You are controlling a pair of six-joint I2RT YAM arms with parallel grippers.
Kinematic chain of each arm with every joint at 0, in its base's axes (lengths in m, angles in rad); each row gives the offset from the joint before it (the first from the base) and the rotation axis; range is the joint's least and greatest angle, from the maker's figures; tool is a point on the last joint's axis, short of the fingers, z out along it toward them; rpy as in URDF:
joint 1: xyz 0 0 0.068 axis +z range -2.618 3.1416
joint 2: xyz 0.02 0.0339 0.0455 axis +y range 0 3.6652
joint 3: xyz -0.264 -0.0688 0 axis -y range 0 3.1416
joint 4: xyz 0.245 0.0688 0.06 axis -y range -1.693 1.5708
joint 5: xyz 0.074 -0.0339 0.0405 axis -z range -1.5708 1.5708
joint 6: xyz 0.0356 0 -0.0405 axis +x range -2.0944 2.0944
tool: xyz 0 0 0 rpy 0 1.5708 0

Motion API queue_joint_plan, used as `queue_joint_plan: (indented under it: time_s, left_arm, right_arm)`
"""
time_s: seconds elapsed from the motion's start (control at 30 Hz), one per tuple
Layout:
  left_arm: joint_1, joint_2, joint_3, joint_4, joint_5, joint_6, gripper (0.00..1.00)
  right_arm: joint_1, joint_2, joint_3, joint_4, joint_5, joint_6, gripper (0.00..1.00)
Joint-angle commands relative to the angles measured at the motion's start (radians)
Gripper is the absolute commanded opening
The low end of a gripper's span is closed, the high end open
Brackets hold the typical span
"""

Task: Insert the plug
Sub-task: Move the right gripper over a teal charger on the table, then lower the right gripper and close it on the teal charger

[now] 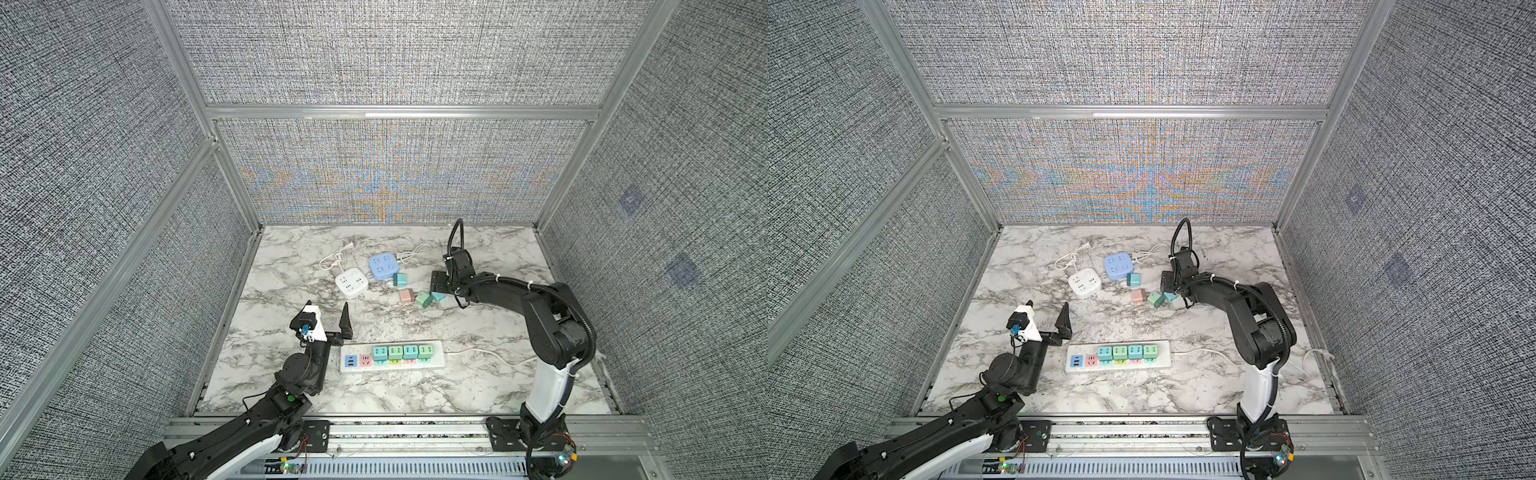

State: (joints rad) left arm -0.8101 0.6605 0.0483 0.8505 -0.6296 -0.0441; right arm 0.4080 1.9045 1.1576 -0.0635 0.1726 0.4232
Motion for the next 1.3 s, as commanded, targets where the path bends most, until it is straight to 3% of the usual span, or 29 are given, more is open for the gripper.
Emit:
queue_joint_plan:
  time_s: [0.0,0.27,0.83,1.27]
  left_arm:
    - [0.002,0.007,0.009,0.005,-0.007,0.018,0.99]
    - [0.001,0.01,0.008,0.008,-0.013,0.026,0.99]
    - [0.001,0.031,0.01,0.021,-0.006,0.001,0.99]
    - [0.002,0.039,0.015,0.021,-0.008,-0.002,0.99]
  right_arm:
    - [0.003,0.012,0.013,-0.039,0.021,-0.005,0.87]
    - [0.012,0.001,-0.009,-0.069,0.046,-0.012,0.87]
    - [0.012,-0.256,-0.345,-0.021,0.133,0.044,0.87]
    - [0.022,-0.44,-0.482,0.045,0.07,0.116,0.84]
